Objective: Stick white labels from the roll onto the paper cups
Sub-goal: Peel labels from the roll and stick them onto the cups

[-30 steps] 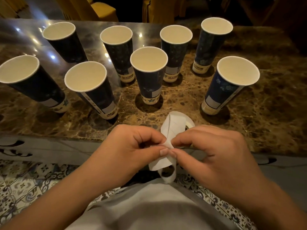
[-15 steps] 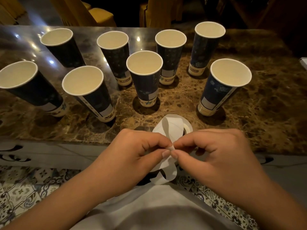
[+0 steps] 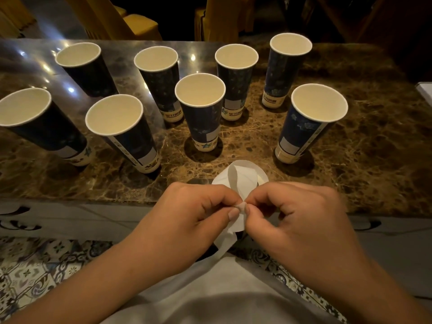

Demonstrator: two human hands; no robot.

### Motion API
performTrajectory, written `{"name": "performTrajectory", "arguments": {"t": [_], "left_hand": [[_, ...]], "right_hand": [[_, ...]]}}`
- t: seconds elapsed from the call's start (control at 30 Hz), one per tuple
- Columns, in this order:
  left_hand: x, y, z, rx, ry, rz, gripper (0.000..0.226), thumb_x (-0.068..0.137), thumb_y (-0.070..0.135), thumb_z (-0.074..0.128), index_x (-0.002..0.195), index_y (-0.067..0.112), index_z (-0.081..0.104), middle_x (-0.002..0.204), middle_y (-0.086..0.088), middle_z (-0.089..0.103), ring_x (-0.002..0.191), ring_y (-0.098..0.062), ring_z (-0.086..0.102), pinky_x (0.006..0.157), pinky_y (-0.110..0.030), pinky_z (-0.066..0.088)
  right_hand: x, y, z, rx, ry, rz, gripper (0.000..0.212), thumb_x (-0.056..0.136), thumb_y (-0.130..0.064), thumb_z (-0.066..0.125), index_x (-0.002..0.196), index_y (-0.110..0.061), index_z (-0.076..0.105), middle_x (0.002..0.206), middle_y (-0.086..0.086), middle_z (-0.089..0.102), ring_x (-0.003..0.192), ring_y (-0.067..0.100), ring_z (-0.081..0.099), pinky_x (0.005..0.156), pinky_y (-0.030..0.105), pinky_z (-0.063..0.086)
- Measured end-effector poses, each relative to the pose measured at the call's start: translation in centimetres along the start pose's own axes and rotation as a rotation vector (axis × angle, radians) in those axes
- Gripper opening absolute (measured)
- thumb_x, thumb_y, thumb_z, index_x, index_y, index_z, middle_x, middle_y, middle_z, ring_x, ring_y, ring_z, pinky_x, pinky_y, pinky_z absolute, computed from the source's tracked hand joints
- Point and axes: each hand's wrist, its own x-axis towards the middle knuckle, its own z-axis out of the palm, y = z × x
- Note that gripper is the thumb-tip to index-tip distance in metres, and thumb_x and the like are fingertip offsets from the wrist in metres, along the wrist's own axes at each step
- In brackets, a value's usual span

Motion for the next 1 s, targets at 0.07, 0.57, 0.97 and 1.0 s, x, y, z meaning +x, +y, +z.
{"name": "performTrajectory", "arguments": {"t": [0.07,0.57,0.97,1.0], "left_hand": [[0.0,0.0,0.3,-0.093,0.027,-0.106,0.012,0.089,0.029,0.060,0.087,0.032,0.071,0.069,0.006,0.066,0.065,-0.014,0.061,0.055,-0.025,0.049],[0.6,-4.4,0.5,-0.469,0.221,-0.762,0.038,0.092,0.024,0.059,0.130,0.024,0.054,0.121,0.001,0.067,0.104,-0.010,0.064,0.087,-0.034,0.051],[2.4,1.8,0.3,-0.930,-0.045,-0.749,0.029,0.078,0.048,0.069,0.068,0.022,0.062,0.064,0.004,0.044,0.055,-0.010,0.037,0.051,-0.027,0.023],[2.6,1.9,0.3,-0.922,-0.033,-0.757,0.028,0.080,0.044,0.069,0.065,0.022,0.061,0.063,0.003,0.044,0.055,-0.011,0.035,0.052,-0.029,0.019]], "right_hand": [[0.2,0.2,0.1,0.107,0.021,0.091,0.010,0.077,-0.023,0.067,0.067,-0.025,0.067,0.054,-0.011,0.058,0.055,0.008,0.056,0.046,0.012,0.041],[-0.2,2.3,0.0,0.516,0.302,0.295,0.009,0.081,-0.018,0.062,0.075,-0.019,0.068,0.066,0.005,0.069,0.064,0.018,0.068,0.055,0.032,0.057],[0.4,3.3,0.3,-0.359,0.325,-0.500,0.013,0.089,-0.012,0.068,0.085,-0.003,0.077,0.078,0.013,0.074,0.064,0.027,0.068,0.048,0.037,0.053],[0.4,3.3,0.3,-0.358,0.312,-0.517,0.015,0.090,-0.013,0.066,0.086,-0.003,0.077,0.079,0.013,0.074,0.065,0.027,0.069,0.048,0.036,0.053]]}}
